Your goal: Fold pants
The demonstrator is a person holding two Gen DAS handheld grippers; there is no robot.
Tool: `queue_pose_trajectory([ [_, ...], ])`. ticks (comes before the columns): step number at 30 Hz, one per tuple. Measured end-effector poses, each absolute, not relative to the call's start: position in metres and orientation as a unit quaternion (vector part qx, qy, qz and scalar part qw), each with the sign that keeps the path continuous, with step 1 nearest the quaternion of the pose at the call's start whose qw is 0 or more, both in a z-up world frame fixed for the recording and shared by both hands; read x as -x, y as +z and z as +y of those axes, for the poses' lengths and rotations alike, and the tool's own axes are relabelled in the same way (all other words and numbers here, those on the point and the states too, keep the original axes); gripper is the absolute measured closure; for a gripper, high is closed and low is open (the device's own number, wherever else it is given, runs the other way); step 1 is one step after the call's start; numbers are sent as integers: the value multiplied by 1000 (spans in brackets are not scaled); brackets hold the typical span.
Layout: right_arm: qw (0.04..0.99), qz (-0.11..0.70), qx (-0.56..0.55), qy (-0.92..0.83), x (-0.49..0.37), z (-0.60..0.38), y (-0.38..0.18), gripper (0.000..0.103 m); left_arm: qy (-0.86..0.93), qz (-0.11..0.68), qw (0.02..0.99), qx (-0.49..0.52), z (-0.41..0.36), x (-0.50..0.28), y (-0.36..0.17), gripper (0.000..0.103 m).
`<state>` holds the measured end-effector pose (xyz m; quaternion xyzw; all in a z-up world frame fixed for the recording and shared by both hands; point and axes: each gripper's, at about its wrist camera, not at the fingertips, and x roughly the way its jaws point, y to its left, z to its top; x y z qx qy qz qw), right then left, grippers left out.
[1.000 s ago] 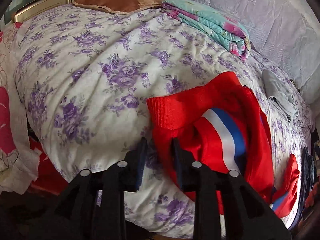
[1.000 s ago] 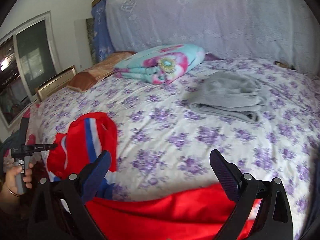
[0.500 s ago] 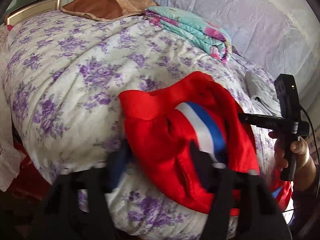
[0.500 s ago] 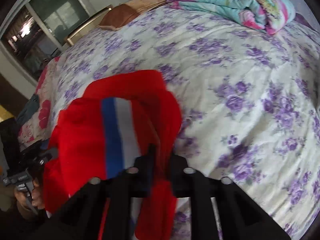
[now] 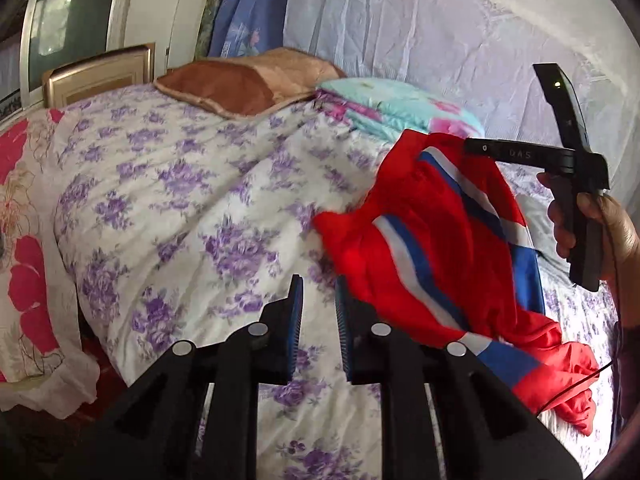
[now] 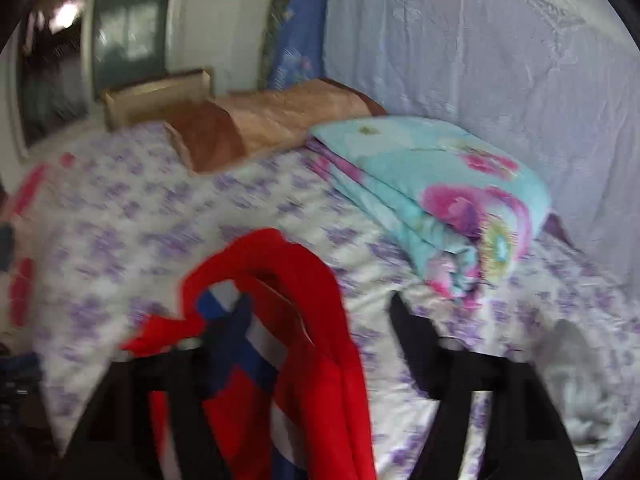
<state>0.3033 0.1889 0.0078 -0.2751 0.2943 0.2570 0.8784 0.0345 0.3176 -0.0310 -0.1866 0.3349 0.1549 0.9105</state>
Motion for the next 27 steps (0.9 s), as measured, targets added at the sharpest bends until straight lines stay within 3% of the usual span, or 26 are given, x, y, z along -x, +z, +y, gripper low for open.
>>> queue_pose_trajectory([
  [1,882,301,264,249,-307,177,4,29,150,342,908,186,316,-35,-36,88],
  [3,896,311,216,233,-306,136,9,29,127,346,912,177,306,-33,-38,87],
  [4,896,323,198,231,-301,112,13,28,111,346,916,172,300,-34,-37,81],
  [5,894,337,182,232,-294,87,16,28,100,347,917,167,293,-36,-36,62],
  [7,892,359,155,225,-273,25,20,28,83,345,919,174,285,-43,-33,38],
  [9,899,368,135,193,-242,-43,21,27,62,353,914,190,283,-57,-33,36],
  [11,907,376,120,147,-209,-110,16,15,54,368,902,217,291,-74,-41,22],
  [16,905,419,50,55,-158,-240,-26,7,60,411,853,316,326,-116,-76,21],
  [21,877,474,-47,63,-182,-274,-87,8,42,424,840,336,325,-149,-87,23],
  [22,864,491,-68,83,-193,-273,-102,17,34,423,840,337,321,-154,-87,34],
  [23,847,510,-94,111,-199,-268,-113,55,31,427,840,332,318,-158,-87,59],
  [24,850,505,-102,112,-201,-265,-114,65,31,431,838,334,317,-160,-90,73],
  [25,858,489,-103,124,-198,-262,-105,96,33,431,834,342,319,-159,-92,90],
  [27,872,449,-112,157,-183,-258,-71,99,38,419,832,361,327,-151,-90,92],
])
